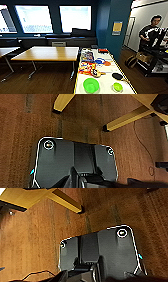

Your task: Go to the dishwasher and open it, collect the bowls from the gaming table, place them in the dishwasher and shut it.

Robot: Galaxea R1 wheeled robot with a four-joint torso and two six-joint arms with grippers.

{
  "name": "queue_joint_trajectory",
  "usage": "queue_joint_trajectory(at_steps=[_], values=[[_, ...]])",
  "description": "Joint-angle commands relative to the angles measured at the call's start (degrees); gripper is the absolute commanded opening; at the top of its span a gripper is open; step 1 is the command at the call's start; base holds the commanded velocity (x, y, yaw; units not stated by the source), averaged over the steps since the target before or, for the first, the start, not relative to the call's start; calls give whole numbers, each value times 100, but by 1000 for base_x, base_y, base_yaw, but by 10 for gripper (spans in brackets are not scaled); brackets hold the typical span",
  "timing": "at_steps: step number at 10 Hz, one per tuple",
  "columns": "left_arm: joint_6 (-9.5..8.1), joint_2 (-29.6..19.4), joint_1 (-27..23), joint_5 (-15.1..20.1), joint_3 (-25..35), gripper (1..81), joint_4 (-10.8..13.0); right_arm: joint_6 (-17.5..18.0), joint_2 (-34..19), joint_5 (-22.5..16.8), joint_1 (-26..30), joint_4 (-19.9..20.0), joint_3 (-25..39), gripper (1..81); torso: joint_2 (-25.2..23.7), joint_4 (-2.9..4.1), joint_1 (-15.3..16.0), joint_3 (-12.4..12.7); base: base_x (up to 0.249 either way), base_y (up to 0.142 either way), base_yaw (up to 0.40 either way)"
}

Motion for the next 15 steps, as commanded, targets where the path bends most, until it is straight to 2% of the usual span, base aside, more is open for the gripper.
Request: queue_joint_trajectory(at_steps=[1, 2, 4, 8, 9, 11, 12, 15], values=[[24, -790, -642, 163, 829, 811, 28, 226, -1091, -219, 701, 63, 1016, 811, 0, 0, 0, -185, 0, 0, 0], [24, -931, -704, 164, 1022, 811, 19, 235, -1329, -220, 815, 72, 1246, 811, 2, 0, 5, -55, 0, 0, 0], [24, -1204, -888, 164, 1445, 811, 2, 235, -1822, -246, 1140, 186, 1703, 811, 4, 0, 7, -105, 0, 0, 0], [-20, -1081, -1090, 129, 1367, 811, -16, 243, -2411, -455, 1957, 546, 2038, 811, 6, 0, 7, -107, 0, 0, 0], [-106, -1046, -1187, 129, 1366, 811, -24, 244, -2481, -692, 2222, 677, 2065, 811, 6, 0, 7, -107, 0, 0, 0], [-466, -1046, -1416, 154, 1393, 811, -16, 244, -2517, -1043, 2670, 922, 2065, 811, 6, 0, 7, -107, 0, 0, 0], [-564, -1037, -1477, 172, 1402, 811, -16, 244, -2543, -1141, 2855, 1038, 2065, 811, 6, 0, 7, -107, 0, 0, 0], [-661, -976, -1600, 190, 1402, 811, -24, 244, -2719, -1450, 3337, 1294, 2152, 811, 6, 0, 7, -472, 0, 0, 0]])
